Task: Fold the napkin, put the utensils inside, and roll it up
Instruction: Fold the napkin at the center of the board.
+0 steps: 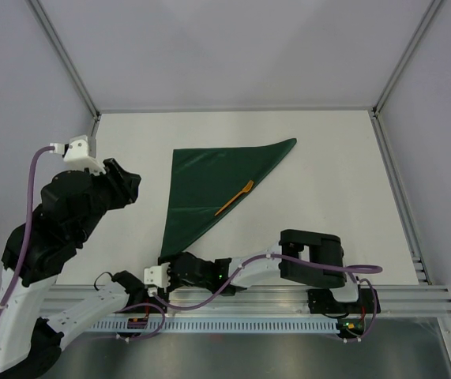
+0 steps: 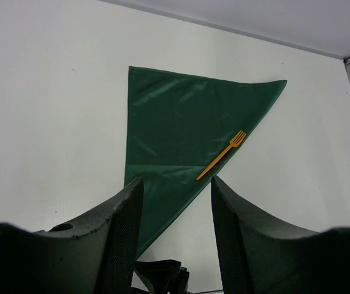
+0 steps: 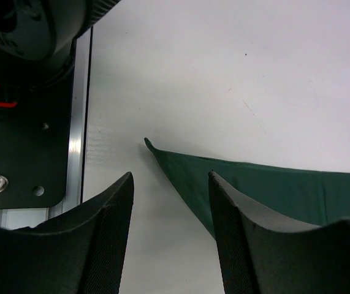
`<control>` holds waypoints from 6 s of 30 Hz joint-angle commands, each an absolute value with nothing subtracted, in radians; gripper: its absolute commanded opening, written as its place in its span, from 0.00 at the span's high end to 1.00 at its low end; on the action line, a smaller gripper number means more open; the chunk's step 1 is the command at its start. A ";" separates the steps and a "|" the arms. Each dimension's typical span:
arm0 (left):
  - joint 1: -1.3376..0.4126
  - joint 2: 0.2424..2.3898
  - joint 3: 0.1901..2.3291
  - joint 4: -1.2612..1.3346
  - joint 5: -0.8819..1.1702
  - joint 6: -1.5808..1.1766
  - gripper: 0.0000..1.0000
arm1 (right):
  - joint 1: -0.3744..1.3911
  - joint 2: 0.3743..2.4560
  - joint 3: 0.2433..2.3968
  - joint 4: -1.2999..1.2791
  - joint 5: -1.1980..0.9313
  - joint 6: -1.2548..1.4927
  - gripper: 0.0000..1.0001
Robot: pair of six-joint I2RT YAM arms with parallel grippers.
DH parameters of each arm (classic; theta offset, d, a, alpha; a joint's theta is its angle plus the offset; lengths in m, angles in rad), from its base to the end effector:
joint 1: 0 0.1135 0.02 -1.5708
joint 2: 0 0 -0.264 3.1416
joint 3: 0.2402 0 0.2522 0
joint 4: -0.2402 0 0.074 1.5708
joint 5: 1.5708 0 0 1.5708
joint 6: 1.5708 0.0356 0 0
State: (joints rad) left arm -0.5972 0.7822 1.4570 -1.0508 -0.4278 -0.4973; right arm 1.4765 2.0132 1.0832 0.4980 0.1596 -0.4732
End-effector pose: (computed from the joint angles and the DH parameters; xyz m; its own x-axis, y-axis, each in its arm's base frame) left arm 0.0790 -0.0359 0.4604 -0.3587 -0.2810 -0.8902 0.0244 0.9505 -0.3098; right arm 0.0458 0.4243 0.1459 0.4067 -0.4789 -0.7780 -0.8808 0.0207 -0.4731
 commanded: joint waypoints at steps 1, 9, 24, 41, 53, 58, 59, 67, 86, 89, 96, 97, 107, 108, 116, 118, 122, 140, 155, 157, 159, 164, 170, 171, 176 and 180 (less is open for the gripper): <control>-0.600 0.773 1.451 -1.061 -0.451 -0.522 0.47 | 1.483 2.046 1.083 0.623 0.149 -0.485 0.42; -0.600 0.773 1.447 -1.066 -0.453 -0.525 0.47 | 1.483 2.089 1.077 0.693 0.149 -0.506 0.44; -0.600 0.773 1.425 -1.065 -0.457 -0.526 0.48 | 1.483 2.152 1.054 0.781 0.175 -0.551 0.51; -0.600 0.767 1.408 -1.063 -0.449 -0.529 0.49 | 1.480 2.166 1.072 0.776 0.187 -0.558 0.81; -0.600 0.773 1.402 -1.052 -0.448 -0.525 0.49 | 1.459 2.132 1.130 0.719 0.207 -0.531 0.89; -0.600 0.773 1.402 -1.048 -0.446 -0.523 0.49 | 1.445 2.103 1.149 0.686 0.218 -0.509 0.90; -0.600 0.773 1.401 -1.043 -0.446 -0.523 0.49 | 1.442 2.097 1.155 0.681 0.221 -0.503 0.90; -0.600 0.790 1.401 -1.026 -0.428 -0.517 0.49 | 1.398 2.046 1.183 0.609 0.273 -0.456 0.91; -0.600 0.899 1.437 -0.917 -0.371 -0.456 0.48 | 1.180 1.907 1.187 0.427 0.377 -0.356 0.92; -0.600 0.922 1.443 -0.901 -0.364 -0.442 0.48 | 1.138 1.891 1.180 0.407 0.391 -0.345 0.93; -0.600 0.966 1.440 -0.858 -0.336 -0.423 0.48 | 1.063 1.850 1.158 0.379 0.425 -0.333 0.94; -0.600 0.971 1.437 -0.850 -0.330 -0.423 0.48 | 1.055 1.845 1.157 0.374 0.426 -0.330 0.94; -0.600 1.041 1.428 -0.790 -0.288 -0.408 0.48 | 0.970 1.798 1.101 0.357 0.456 -0.311 0.95; -0.600 1.054 1.428 -0.785 -0.285 -0.408 0.48 | 0.963 1.795 1.095 0.354 0.457 -0.310 0.95; -0.600 1.117 1.396 -0.729 -0.238 -0.416 0.48 | 0.896 1.766 1.055 0.357 0.456 -0.314 0.96; -0.600 1.127 1.382 -0.709 -0.226 -0.417 0.48 | 0.887 1.764 1.043 0.362 0.454 -0.319 0.96; -0.600 1.164 1.370 -0.684 -0.209 -0.423 0.48 | 0.855 1.763 1.026 0.376 0.450 -0.324 0.96; -0.600 1.298 1.215 -0.545 -0.083 -0.511 0.48 | 0.787 1.795 0.966 0.488 0.417 -0.379 0.96; -0.600 1.400 1.049 -0.362 -0.005 -0.604 0.52 | 0.746 1.832 0.960 0.512 0.356 -0.374 0.96; -0.600 1.430 1.040 -0.330 0.023 -0.618 0.53 | 0.741 1.835 0.959 0.514 0.353 -0.374 0.96; -0.600 1.462 1.029 -0.307 0.028 -0.633 0.53 | 0.742 1.838 0.957 0.515 0.353 -0.374 0.96; -0.601 1.537 1.035 -0.252 0.043 -0.656 0.53 | 0.736 1.844 0.950 0.525 0.351 -0.374 0.96; -0.601 1.630 1.043 -0.207 0.060 -0.681 0.55 | 0.732 1.852 0.959 0.523 0.350 -0.371 0.96; -0.603 1.640 1.042 -0.195 0.066 -0.689 0.55 | 0.730 1.852 0.960 0.522 0.348 -0.371 0.96; -0.615 1.683 1.014 -0.170 0.057 -0.706 0.56 | 0.729 1.858 0.965 0.520 0.350 -0.370 0.96; -0.629 1.695 1.003 -0.170 0.045 -0.715 0.56 | 0.726 1.859 0.966 0.518 0.348 -0.368 0.96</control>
State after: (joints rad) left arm -0.6155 1.6852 1.0142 -0.2165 0.0364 -0.6655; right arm 0.7322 1.8500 0.9539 0.4751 0.3622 -0.3813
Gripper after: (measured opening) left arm 0.439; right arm 0.040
